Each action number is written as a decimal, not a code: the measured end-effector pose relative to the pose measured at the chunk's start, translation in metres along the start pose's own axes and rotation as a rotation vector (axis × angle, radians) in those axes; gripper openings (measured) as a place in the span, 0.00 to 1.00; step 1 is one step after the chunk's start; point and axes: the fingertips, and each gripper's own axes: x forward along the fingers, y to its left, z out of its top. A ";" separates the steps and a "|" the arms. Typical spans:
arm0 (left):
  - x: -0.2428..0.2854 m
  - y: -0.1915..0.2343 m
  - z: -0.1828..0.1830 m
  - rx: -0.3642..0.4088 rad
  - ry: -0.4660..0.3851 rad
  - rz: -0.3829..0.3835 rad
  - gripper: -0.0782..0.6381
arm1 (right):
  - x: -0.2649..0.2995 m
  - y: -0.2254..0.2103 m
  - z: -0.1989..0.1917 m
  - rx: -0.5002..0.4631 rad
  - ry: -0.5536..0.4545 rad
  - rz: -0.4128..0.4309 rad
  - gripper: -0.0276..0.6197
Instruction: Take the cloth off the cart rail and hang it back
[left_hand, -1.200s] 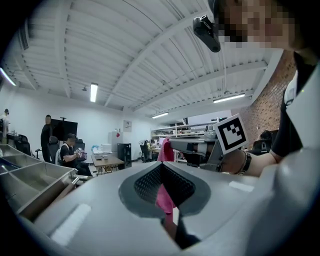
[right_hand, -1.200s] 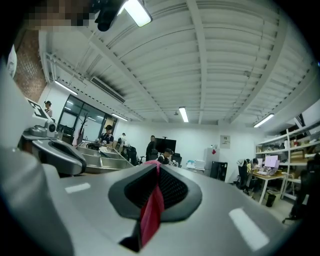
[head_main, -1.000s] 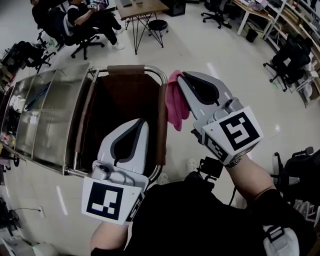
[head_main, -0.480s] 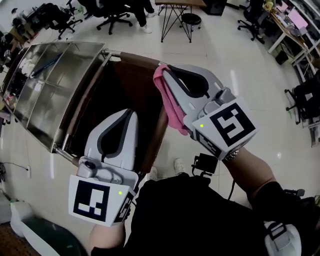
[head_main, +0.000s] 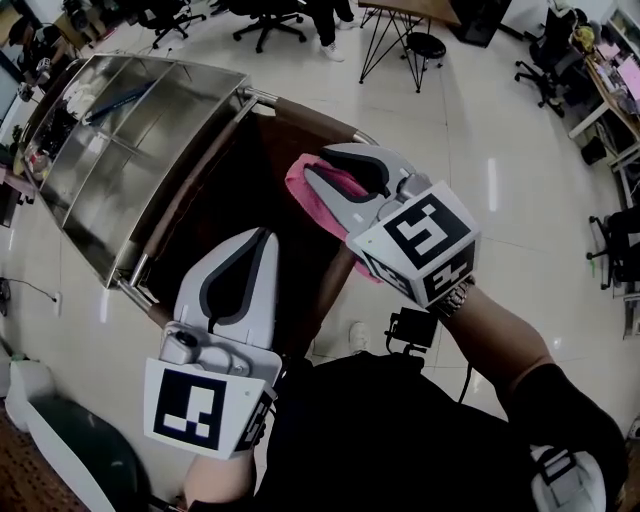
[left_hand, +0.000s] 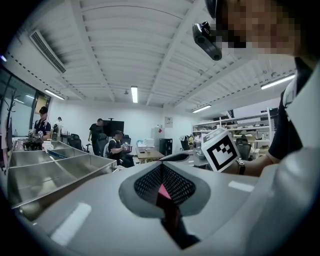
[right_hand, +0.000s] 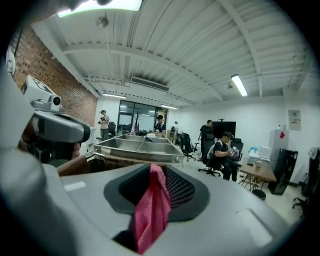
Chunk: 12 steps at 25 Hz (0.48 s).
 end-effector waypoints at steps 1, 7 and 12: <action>0.000 0.002 -0.002 -0.004 0.001 0.002 0.11 | 0.003 0.002 -0.003 0.003 0.008 0.007 0.23; 0.002 0.005 0.009 -0.006 -0.087 0.011 0.11 | -0.007 0.000 0.004 0.008 -0.029 -0.016 0.23; 0.002 -0.010 0.013 -0.018 -0.080 0.029 0.11 | -0.033 -0.002 0.018 0.015 -0.084 -0.012 0.20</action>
